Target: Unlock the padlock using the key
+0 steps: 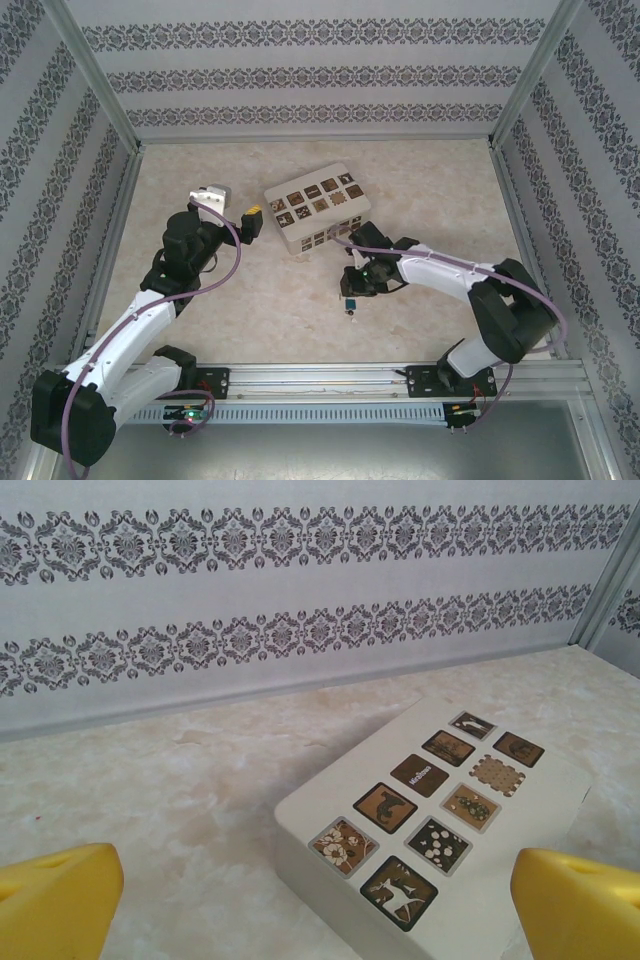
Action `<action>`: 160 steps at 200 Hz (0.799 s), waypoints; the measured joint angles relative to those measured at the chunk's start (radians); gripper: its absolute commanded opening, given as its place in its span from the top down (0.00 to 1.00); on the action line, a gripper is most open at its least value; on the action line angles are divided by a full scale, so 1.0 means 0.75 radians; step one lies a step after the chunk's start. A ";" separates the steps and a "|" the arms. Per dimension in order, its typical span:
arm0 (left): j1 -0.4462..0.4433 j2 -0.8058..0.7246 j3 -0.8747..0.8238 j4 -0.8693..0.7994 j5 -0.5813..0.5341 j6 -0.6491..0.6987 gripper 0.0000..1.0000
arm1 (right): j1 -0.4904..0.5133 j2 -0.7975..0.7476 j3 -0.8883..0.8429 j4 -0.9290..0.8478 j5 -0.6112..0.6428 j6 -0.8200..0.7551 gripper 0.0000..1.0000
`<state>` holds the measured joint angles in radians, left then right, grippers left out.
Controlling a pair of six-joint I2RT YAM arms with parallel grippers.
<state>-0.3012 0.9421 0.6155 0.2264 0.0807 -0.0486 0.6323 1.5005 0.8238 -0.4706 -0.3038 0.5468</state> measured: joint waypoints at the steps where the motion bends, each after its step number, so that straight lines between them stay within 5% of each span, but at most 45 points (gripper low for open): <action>1: 0.000 -0.001 0.000 0.000 -0.001 0.000 0.01 | -0.001 -0.004 -0.001 0.000 0.000 0.000 0.74; 103: 0.005 -0.017 0.000 0.009 -0.319 -0.058 0.01 | -0.217 -0.598 -0.073 0.049 0.335 -0.072 0.59; 160: 0.020 -0.028 -0.028 -0.012 -0.496 -0.131 0.01 | -0.379 -0.781 -0.220 0.291 0.441 -0.175 0.32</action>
<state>-0.2859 0.9207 0.5945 0.2173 -0.2913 -0.1467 0.3481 0.9150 0.6586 -0.2520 0.0269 0.4152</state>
